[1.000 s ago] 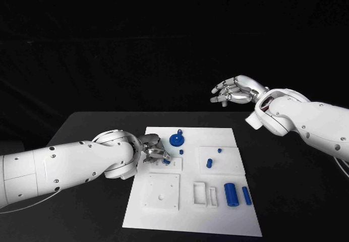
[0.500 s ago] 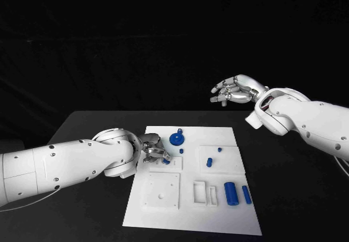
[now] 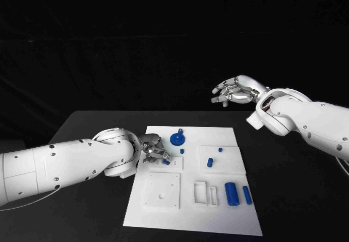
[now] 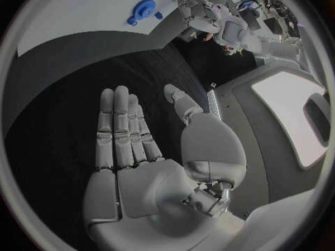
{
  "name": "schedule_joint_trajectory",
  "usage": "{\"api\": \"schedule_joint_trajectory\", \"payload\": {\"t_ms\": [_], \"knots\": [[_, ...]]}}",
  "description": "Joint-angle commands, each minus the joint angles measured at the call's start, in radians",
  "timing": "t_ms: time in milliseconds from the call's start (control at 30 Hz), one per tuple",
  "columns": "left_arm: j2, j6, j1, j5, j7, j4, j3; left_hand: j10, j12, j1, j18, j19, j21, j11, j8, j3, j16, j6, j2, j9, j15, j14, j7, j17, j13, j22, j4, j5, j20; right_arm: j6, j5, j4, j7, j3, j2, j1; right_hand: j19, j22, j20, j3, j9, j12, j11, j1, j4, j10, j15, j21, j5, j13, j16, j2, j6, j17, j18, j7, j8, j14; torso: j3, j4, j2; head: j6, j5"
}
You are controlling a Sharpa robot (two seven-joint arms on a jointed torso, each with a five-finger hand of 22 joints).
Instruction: Assemble the parts on the task board
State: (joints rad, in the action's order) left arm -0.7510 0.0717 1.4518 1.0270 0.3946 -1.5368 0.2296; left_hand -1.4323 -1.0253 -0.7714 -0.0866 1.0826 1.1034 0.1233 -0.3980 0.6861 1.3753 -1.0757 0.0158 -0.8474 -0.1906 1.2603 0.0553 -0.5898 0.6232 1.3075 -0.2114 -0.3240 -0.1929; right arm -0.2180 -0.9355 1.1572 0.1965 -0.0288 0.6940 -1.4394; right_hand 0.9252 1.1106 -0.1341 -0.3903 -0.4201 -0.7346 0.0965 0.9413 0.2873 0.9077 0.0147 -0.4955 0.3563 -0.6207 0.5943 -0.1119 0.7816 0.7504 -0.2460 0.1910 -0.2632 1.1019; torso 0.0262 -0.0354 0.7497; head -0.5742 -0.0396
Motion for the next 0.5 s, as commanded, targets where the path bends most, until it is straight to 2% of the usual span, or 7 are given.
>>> {"api": "schedule_joint_trajectory", "payload": {"t_ms": [33, 500], "knots": [[-0.003, -0.055, -0.01, 0.005, 0.036, 0.001, 0.01, 0.029, -0.007, -0.017, -0.016, -0.006, 0.007, 0.02, -0.004, 0.006, 0.004, -0.193, 0.005, 0.003, -0.037, 0.019, -0.09, 0.001, -0.001, 0.013, 0.0, -0.004, -0.081, 0.007, -0.01, -0.004, -0.006, -0.001, -0.001, 0.0, -0.006, 0.001, -0.004, 0.008, 0.001, -0.004, 0.0, 0.009, 0.0, -0.009, 0.005, 0.004, -0.005, 0.001, -0.005, 0.002, 0.001, 0.002, -0.016, 0.013, -0.003, -0.001, 0.0005, 0.0006, 0.001, -0.001, 0.0], [-0.007, -0.062, -0.01, 0.01, 0.045, 0.002, 0.01, 0.029, -0.006, -0.018, -0.015, -0.008, 0.006, 0.019, -0.003, 0.005, 0.003, -0.192, 0.004, 0.004, -0.036, 0.017, -0.089, 0.003, -0.003, 0.013, 0.001, 0.001, -0.08, 0.003, -0.01, -0.002, -0.005, -0.001, -0.002, 0.001, -0.006, 0.002, -0.005, 0.01, 0.002, -0.005, 0.0, 0.006, -0.001, -0.009, 0.005, 0.005, -0.003, 0.002, -0.006, 0.002, 0.002, 0.003, -0.016, 0.012, -0.004, -0.001, 0.0012, -0.0002, 0.0, -0.002, -0.001]]}}
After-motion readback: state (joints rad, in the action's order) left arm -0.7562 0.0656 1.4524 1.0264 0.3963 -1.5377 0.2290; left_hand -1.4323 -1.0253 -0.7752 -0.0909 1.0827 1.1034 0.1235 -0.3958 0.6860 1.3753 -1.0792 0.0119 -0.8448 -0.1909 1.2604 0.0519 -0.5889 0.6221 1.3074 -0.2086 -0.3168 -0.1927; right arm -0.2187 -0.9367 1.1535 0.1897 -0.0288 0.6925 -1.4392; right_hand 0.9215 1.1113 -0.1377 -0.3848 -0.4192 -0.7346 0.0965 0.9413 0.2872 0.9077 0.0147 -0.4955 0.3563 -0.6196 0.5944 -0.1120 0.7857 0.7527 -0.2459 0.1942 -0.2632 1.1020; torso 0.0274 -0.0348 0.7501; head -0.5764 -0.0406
